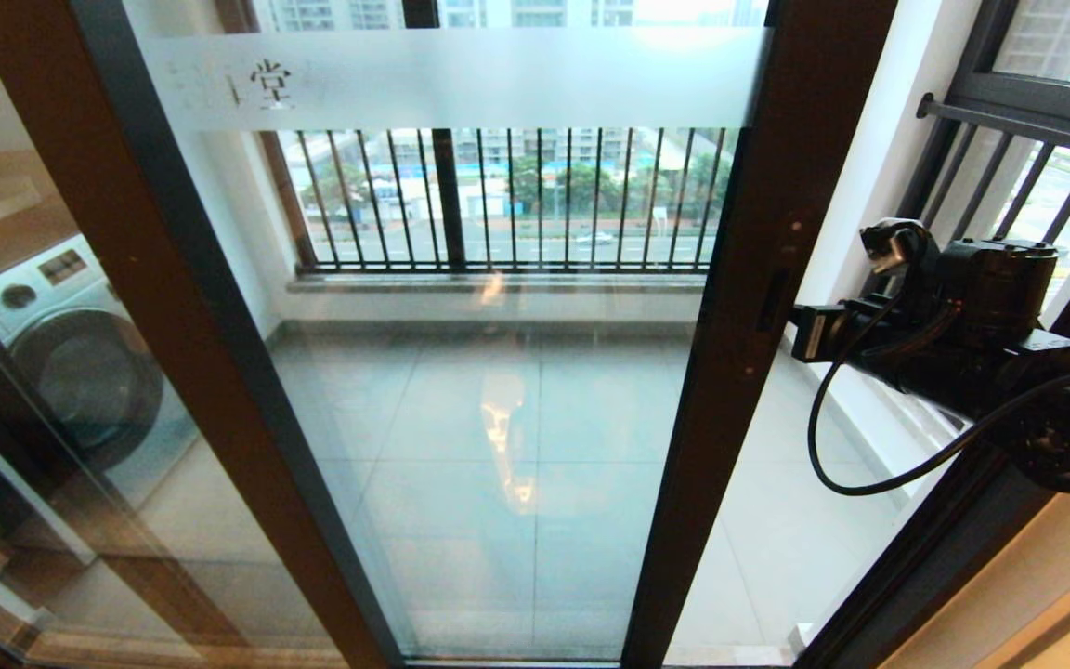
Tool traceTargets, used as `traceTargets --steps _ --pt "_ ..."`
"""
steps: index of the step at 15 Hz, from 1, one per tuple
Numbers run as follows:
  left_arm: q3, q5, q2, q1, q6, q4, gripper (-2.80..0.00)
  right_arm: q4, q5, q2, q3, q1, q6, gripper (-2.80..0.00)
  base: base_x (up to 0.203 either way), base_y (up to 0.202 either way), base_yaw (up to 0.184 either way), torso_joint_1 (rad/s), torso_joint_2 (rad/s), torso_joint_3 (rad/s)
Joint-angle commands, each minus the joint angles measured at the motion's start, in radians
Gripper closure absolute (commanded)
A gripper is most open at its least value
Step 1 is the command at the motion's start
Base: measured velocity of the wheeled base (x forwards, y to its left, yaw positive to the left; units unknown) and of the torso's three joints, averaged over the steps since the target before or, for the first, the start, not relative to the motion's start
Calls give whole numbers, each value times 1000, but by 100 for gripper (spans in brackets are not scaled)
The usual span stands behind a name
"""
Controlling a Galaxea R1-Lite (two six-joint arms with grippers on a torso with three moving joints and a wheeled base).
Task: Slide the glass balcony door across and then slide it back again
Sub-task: Open the slid door
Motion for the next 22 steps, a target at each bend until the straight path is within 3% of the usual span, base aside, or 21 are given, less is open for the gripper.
traceTargets --steps 1,9,22 --pt "34 0 1 1 -1 -1 0 -4 -15 -1 0 10 0 0 0 0 0 0 0 0" --pt "34 0 1 0 -1 -1 0 -4 -69 1 8 75 -1 0 0 0 0 0 0 0" --pt "34 0 1 1 -1 -1 0 -4 -70 2 9 99 -1 0 0 0 0 0 0 0"
